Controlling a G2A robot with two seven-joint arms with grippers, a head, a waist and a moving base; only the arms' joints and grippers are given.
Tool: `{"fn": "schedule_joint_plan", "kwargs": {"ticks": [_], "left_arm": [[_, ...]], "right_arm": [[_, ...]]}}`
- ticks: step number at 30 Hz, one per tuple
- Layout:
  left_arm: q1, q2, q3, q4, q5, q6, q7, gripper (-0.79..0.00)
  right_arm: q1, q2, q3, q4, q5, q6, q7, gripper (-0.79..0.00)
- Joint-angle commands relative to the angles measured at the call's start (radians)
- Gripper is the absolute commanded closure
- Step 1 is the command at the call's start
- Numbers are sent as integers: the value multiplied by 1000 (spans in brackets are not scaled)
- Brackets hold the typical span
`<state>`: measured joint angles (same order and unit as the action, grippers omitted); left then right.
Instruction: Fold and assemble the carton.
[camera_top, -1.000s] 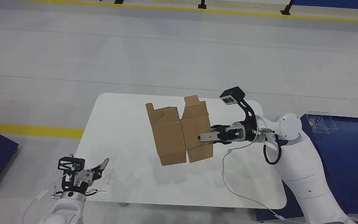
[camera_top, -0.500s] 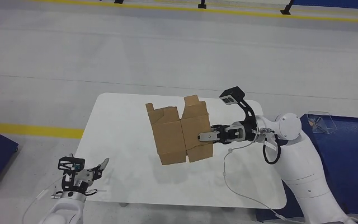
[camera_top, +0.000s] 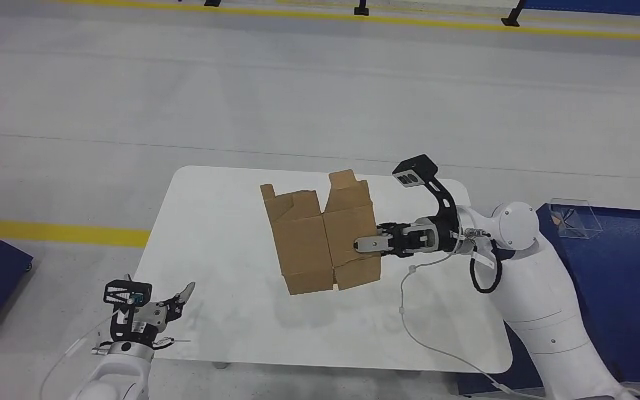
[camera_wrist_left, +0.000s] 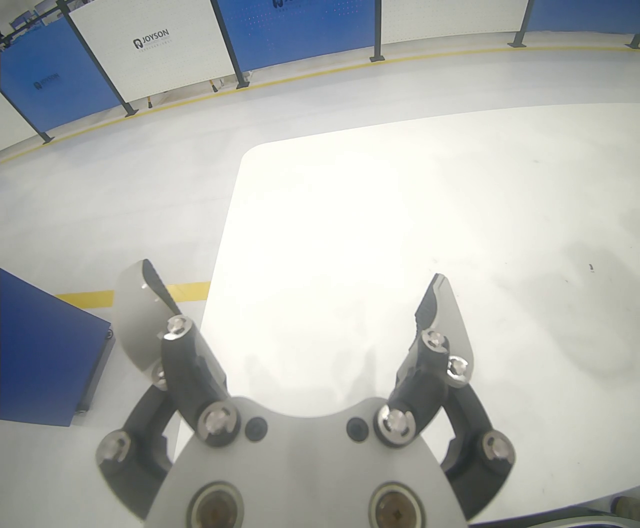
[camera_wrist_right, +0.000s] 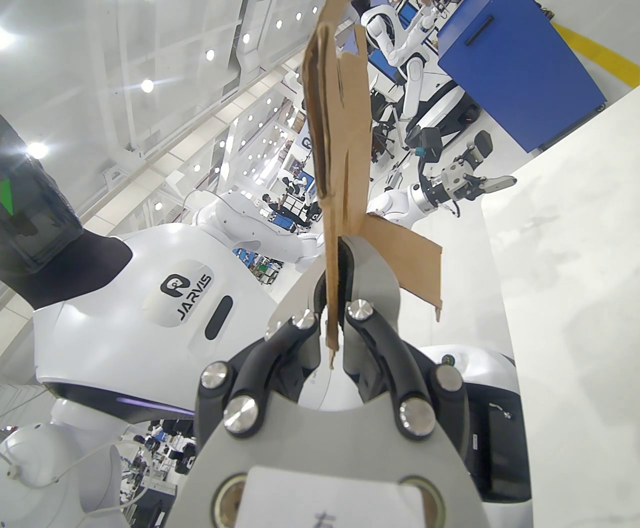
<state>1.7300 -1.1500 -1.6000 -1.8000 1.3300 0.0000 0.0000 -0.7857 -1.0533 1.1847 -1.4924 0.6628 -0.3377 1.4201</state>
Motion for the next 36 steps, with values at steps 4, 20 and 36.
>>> {"fn": "schedule_joint_plan", "kwargs": {"ticks": [4, 20, 36], "left_arm": [[0, 0, 0, 0, 0, 0, 0, -785], [0, 0, 0, 0, 0, 0, 0, -785], [0, 0, 0, 0, 0, 0, 0, -785]], "right_arm": [[-36, -6, -10, 7, 150, 89, -15, 0], [-79, -104, -461, 110, 1210, 750, -12, 0], [-174, -173, -449, 215, 2109, 1350, -612, 0]]}}
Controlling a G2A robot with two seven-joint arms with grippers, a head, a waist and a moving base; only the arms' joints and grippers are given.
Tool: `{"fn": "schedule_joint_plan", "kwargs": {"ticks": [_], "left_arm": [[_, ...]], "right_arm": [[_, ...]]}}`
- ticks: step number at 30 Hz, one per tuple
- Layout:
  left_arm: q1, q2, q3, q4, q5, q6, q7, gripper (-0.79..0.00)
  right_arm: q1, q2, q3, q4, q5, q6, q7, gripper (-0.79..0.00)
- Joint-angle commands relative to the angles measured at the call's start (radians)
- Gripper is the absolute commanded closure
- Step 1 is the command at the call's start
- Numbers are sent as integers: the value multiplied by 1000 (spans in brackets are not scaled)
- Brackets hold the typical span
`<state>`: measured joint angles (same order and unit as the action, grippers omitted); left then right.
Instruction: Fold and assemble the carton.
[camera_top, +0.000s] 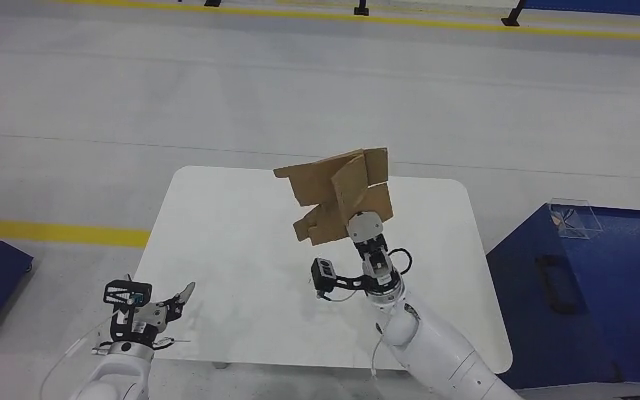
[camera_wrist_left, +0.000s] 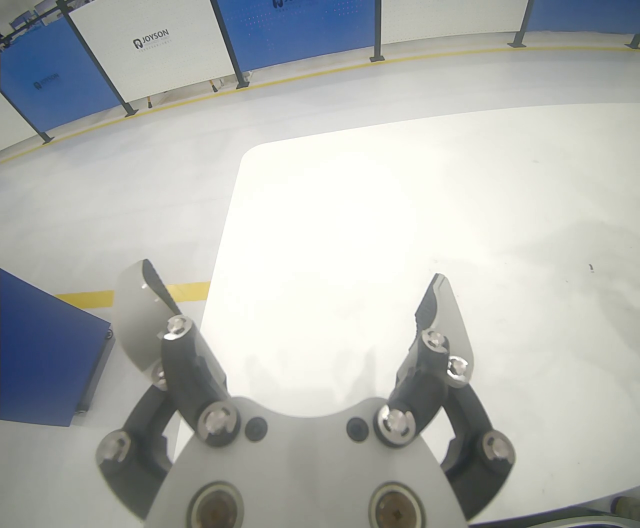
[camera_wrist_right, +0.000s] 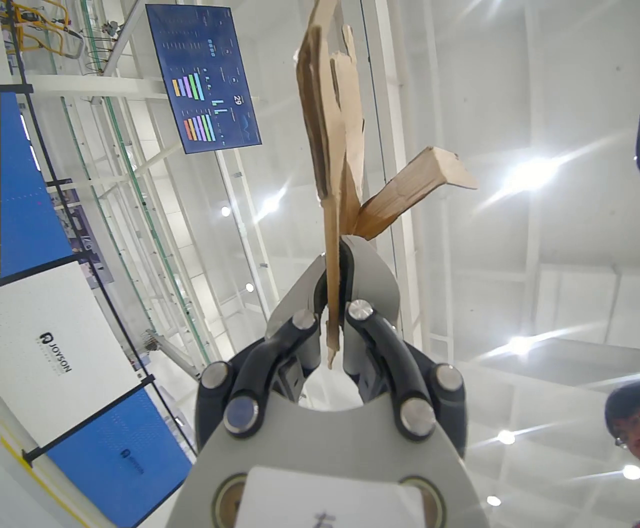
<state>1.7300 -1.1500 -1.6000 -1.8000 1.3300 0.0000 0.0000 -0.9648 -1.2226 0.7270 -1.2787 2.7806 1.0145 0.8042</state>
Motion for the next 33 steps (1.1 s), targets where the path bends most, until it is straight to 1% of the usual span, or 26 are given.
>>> {"fn": "schedule_joint_plan", "kwargs": {"ticks": [1, 2, 3, 4, 30, 31, 33], "left_arm": [[0, 0, 0, 0, 0, 0, 0, -785], [0, 0, 0, 0, 0, 0, 0, -785], [0, 0, 0, 0, 0, 0, 0, -785], [0, 0, 0, 0, 0, 0, 0, -785], [0, 0, 0, 0, 0, 0, 0, -785], [0, 0, 0, 0, 0, 0, 0, -785], [0, 0, 0, 0, 0, 0, 0, -785]], "right_arm": [[11, -7, 24, -5, -38, -2, 4, 0], [20, -9, 56, -11, -94, -2, 4, 0], [35, -9, 116, -18, -213, -30, 31, 0], [39, -9, 136, -23, -271, -49, 51, 0], [39, -9, 136, -23, -271, -49, 51, 0], [38, -8, 147, -42, -294, -68, 35, 0], [26, -4, 195, -85, -338, -92, 48, 0]]}}
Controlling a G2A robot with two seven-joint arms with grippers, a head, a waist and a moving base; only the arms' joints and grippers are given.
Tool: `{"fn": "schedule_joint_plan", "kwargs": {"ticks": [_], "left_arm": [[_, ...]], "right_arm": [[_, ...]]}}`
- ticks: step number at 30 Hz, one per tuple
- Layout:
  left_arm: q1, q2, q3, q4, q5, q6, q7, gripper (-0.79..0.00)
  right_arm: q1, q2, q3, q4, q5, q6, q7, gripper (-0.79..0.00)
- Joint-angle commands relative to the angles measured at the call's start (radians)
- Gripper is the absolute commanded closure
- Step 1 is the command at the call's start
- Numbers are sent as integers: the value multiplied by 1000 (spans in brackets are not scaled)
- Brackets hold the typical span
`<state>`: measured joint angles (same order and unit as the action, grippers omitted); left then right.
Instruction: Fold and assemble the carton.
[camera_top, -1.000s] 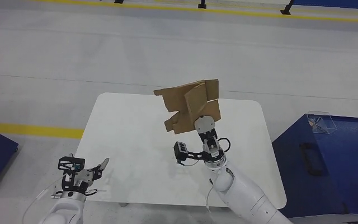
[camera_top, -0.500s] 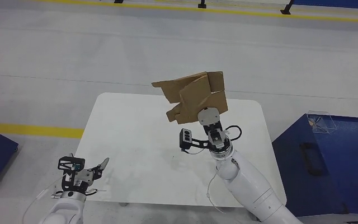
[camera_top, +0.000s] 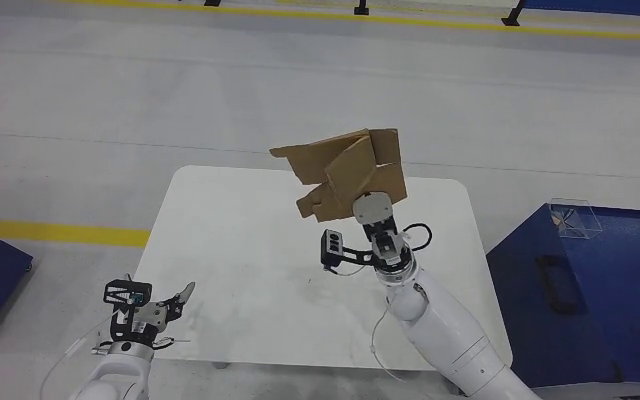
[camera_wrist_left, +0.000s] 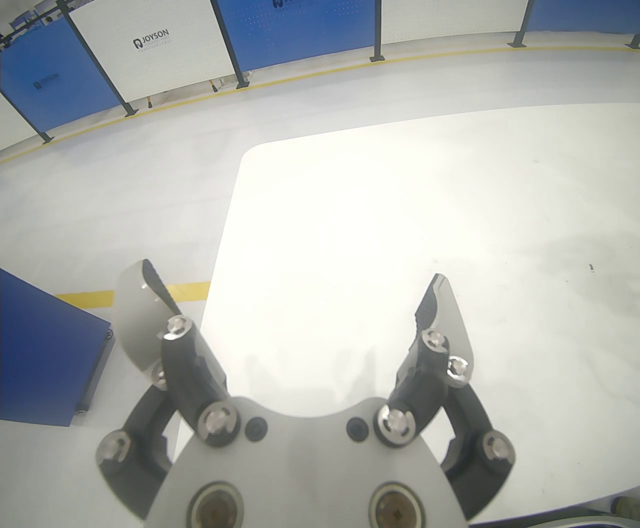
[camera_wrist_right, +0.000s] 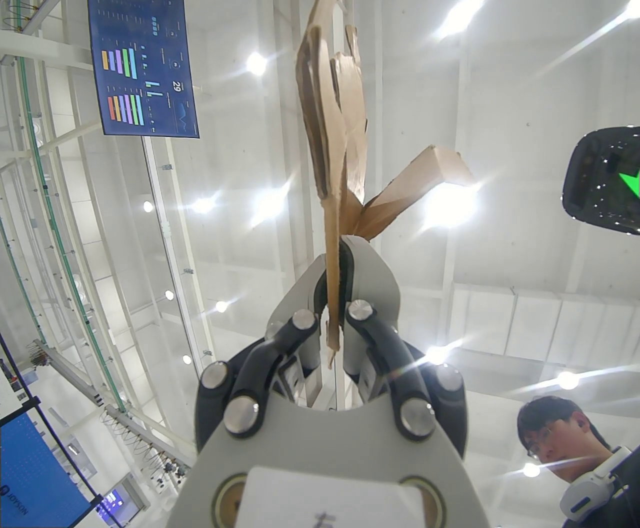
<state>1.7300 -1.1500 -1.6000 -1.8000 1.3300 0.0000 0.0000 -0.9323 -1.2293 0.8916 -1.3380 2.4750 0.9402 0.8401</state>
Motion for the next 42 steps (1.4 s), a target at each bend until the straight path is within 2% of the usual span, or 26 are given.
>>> {"fn": "schedule_joint_plan", "kwargs": {"ticks": [1, 4, 8, 14, 18, 25, 28, 40, 42], "left_arm": [[0, 0, 0, 0, 0, 0, 0, -785], [0, 0, 0, 0, 0, 0, 0, -785], [0, 0, 0, 0, 0, 0, 0, -785], [0, 0, 0, 0, 0, 0, 0, -785], [0, 0, 0, 0, 0, 0, 0, -785], [0, 0, 0, 0, 0, 0, 0, -785], [0, 0, 0, 0, 0, 0, 0, -785], [0, 0, 0, 0, 0, 0, 0, -785], [0, 0, 0, 0, 0, 0, 0, -785]], "right_arm": [[-8, 7, 64, -45, -95, -45, 18, 0], [-32, 25, 179, -114, -385, -183, 94, 0], [-86, 48, 300, -206, -737, -386, 257, 0], [-177, 71, 430, -323, -1123, -731, 377, 0], [-237, 78, 462, -381, -1311, -900, 373, 0], [-345, 80, 494, -448, -1708, -1306, 266, 0], [-357, 79, 487, -455, -1814, -1344, 211, 0], [-355, 79, 490, -461, -1821, -1349, 208, 0], [-336, 85, 537, -507, -1950, -1439, 205, 0]]}}
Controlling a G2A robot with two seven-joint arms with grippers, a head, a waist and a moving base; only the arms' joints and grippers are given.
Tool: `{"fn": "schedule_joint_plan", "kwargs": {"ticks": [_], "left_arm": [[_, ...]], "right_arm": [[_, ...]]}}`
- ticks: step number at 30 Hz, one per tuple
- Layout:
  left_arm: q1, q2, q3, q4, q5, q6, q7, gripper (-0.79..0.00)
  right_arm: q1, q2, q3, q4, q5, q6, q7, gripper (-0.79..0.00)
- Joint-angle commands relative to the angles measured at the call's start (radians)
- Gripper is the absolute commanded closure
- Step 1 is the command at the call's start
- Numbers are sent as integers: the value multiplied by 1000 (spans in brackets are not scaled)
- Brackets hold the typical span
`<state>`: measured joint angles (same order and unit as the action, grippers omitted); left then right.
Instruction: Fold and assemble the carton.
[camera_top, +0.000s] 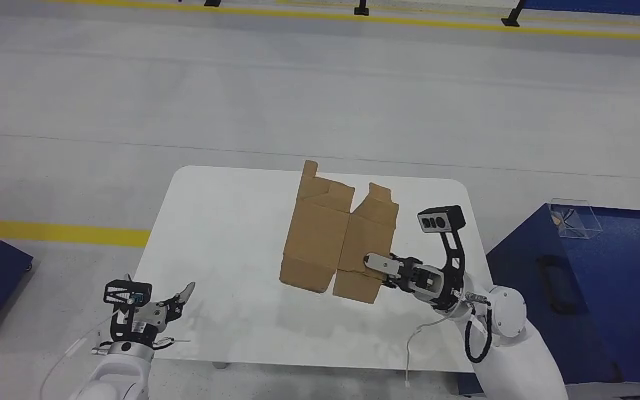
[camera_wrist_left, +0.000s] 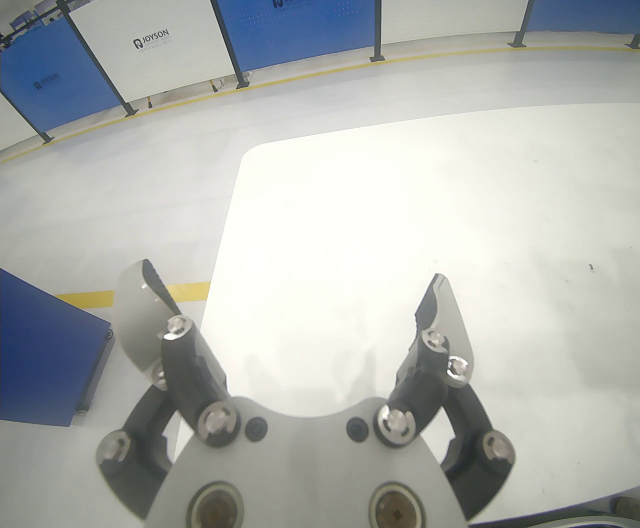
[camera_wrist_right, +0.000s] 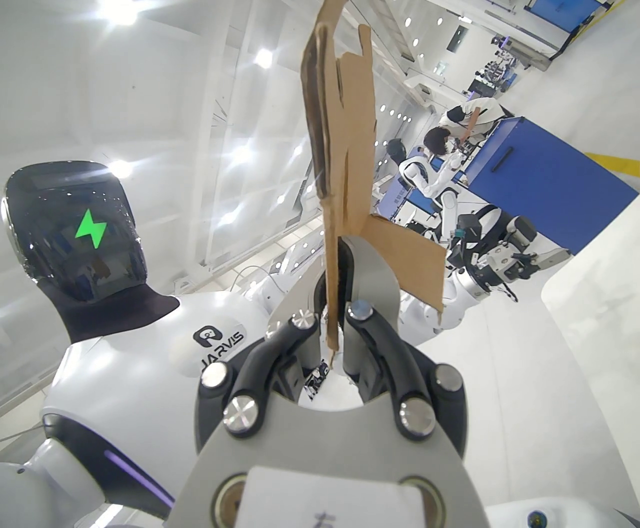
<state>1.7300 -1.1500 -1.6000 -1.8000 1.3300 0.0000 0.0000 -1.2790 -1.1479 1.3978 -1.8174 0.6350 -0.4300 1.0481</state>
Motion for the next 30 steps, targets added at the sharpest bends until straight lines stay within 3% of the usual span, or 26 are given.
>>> {"fn": "schedule_joint_plan", "kwargs": {"ticks": [1, 4, 11, 17, 21, 30], "left_arm": [[0, 0, 0, 0, 0, 0, 0, -785], [0, 0, 0, 0, 0, 0, 0, -785], [0, 0, 0, 0, 0, 0, 0, -785], [0, 0, 0, 0, 0, 0, 0, -785], [0, 0, 0, 0, 0, 0, 0, -785], [0, 0, 0, 0, 0, 0, 0, -785]], "right_arm": [[14, 6, 69, -41, -190, -121, -28, 0], [-2, 11, 162, -115, -361, -241, -125, 0], [-49, 13, 368, -277, -710, -412, -314, 0], [-89, -4, 455, -430, -1095, -530, -526, 0], [-113, -20, 489, -533, -1431, -582, -669, 0], [-108, -3, 383, -533, -2273, -563, -1244, 0]]}}
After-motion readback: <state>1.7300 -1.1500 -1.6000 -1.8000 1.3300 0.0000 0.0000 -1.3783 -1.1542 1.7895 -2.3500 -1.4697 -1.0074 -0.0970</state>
